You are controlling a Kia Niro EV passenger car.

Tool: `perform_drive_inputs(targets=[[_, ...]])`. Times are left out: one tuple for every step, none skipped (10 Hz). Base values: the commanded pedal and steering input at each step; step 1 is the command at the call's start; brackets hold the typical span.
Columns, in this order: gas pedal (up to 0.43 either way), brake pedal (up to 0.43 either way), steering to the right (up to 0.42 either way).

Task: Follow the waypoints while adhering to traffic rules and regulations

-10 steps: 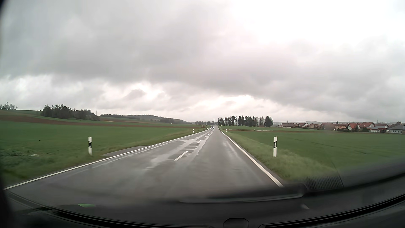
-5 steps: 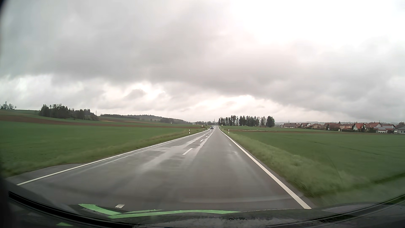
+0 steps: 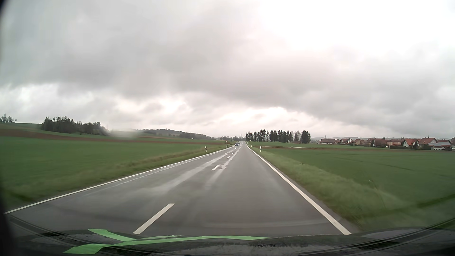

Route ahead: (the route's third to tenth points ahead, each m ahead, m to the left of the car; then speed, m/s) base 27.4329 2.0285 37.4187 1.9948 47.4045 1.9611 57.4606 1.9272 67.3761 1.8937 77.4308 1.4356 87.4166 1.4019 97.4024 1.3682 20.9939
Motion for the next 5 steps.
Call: perform_drive_inputs(targets=[[0.118, 0.0, 0.0], [0.118, 0.0, 0.0], [0.11, 0.0, 0.001], [0.087, 0.0, 0.0], [0.067, 0.0, 0.0]])
